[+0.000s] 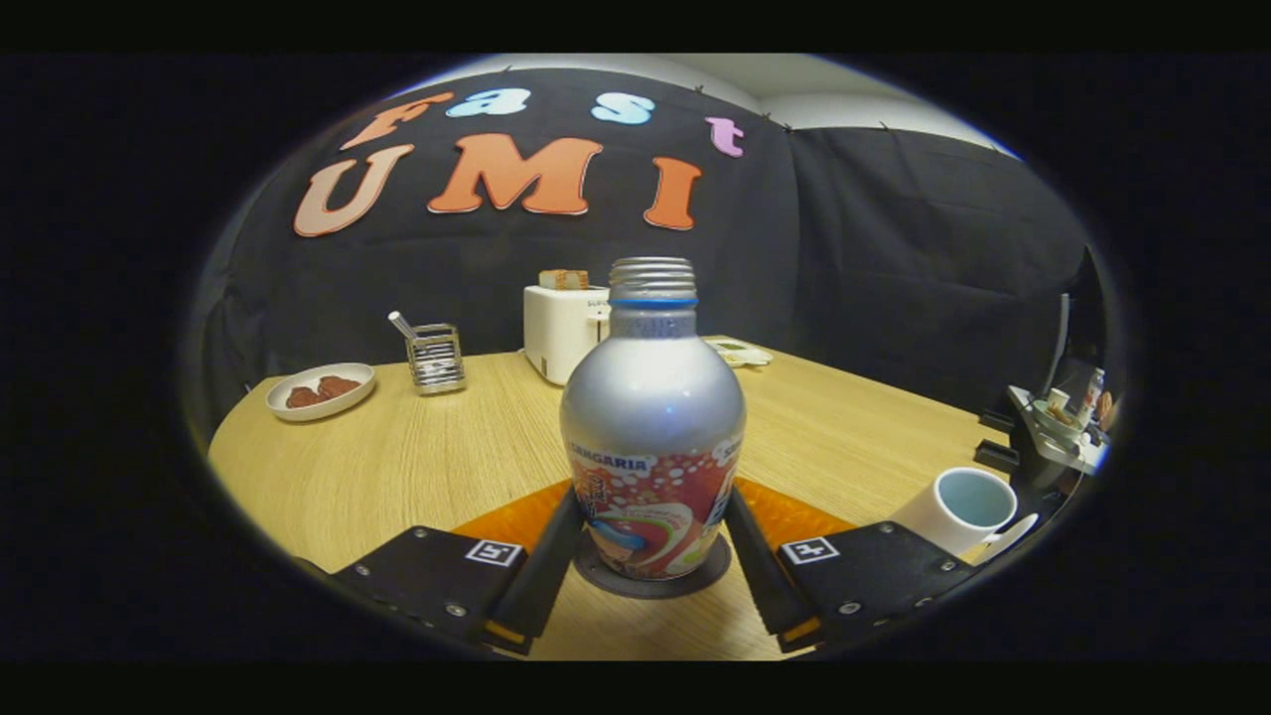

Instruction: Take the bottle from table, then pour the juice into the cup, finally place the bottle on the coaster

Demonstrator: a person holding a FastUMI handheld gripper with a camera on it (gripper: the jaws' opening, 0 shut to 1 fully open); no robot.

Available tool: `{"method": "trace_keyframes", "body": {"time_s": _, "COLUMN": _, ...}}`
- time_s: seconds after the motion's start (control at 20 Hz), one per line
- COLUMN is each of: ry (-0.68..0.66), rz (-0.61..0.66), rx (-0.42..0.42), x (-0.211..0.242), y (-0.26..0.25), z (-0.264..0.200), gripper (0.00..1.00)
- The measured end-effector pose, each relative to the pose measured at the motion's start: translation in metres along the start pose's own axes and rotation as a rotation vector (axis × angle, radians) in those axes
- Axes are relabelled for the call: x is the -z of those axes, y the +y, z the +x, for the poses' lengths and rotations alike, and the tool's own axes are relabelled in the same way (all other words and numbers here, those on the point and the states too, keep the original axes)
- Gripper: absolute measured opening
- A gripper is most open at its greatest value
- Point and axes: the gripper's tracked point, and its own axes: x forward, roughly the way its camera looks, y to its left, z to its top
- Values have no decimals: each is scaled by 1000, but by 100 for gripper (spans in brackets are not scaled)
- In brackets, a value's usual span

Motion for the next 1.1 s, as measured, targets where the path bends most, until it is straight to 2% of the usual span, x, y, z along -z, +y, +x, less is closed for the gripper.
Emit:
{"method": "trace_keyframes", "body": {"time_s": 0.1, "ry": 14, "rz": 11, "rx": -2, "x": 6, "y": -1, "z": 0, "gripper": 81}}
{"method": "trace_keyframes", "body": {"time_s": 0.25, "ry": 26, "rz": 32, "rx": -26, "x": 12, "y": 0, "z": -3, "gripper": 97}}
{"method": "trace_keyframes", "body": {"time_s": 0.6, "ry": -13, "rz": 34, "rx": -43, "x": 2, "y": -16, "z": -40, "gripper": 98}}
{"method": "trace_keyframes", "body": {"time_s": 0.75, "ry": -84, "rz": 7, "rx": -108, "x": -16, "y": -12, "z": -70, "gripper": 98}}
{"method": "trace_keyframes", "body": {"time_s": 0.85, "ry": -140, "rz": -2, "rx": -180, "x": -31, "y": -2, "z": -96, "gripper": 98}}
{"method": "trace_keyframes", "body": {"time_s": 1.1, "ry": -207, "rz": 36, "rx": -329, "x": -49, "y": 17, "z": -153, "gripper": 98}}
